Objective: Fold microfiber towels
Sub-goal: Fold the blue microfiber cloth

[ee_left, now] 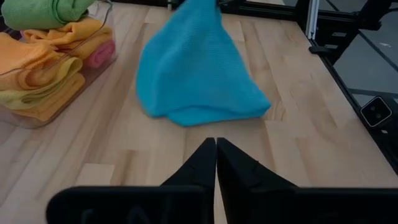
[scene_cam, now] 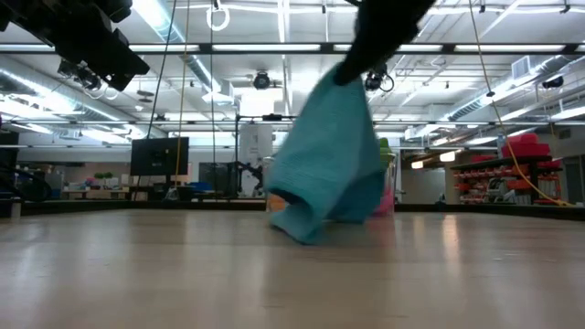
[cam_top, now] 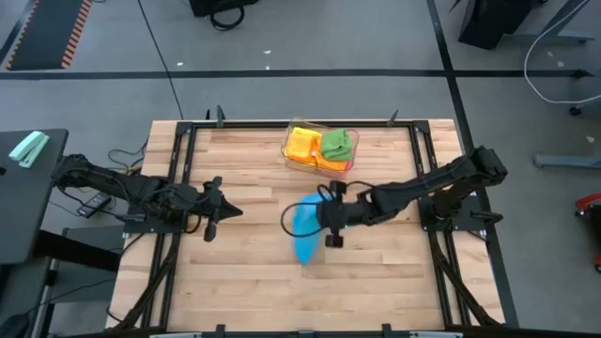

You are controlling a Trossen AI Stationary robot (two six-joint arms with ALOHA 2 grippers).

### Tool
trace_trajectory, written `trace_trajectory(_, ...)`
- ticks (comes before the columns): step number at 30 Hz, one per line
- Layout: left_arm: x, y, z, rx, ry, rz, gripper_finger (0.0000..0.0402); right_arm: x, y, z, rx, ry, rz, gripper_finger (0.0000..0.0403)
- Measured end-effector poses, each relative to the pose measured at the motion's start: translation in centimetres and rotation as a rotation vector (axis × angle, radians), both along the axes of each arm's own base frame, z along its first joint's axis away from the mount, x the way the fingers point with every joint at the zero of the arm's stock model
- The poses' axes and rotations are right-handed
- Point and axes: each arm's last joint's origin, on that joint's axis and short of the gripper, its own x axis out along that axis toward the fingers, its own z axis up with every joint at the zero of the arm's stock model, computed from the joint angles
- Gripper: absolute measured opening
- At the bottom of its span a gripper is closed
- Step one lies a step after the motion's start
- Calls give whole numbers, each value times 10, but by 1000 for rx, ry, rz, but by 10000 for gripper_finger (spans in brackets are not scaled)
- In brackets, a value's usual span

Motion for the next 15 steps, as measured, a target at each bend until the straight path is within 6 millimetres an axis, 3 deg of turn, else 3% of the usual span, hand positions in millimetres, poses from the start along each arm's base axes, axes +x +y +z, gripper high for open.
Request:
trace_trajectory(8, 0, 0, 0, 6, 5, -2, 16, -23, 27, -8, 228, 164, -39, 21)
trace_trajectory(15, 0, 0, 0, 5, 6, -1, 19, -41, 38, -18, 538, 397, -146, 103)
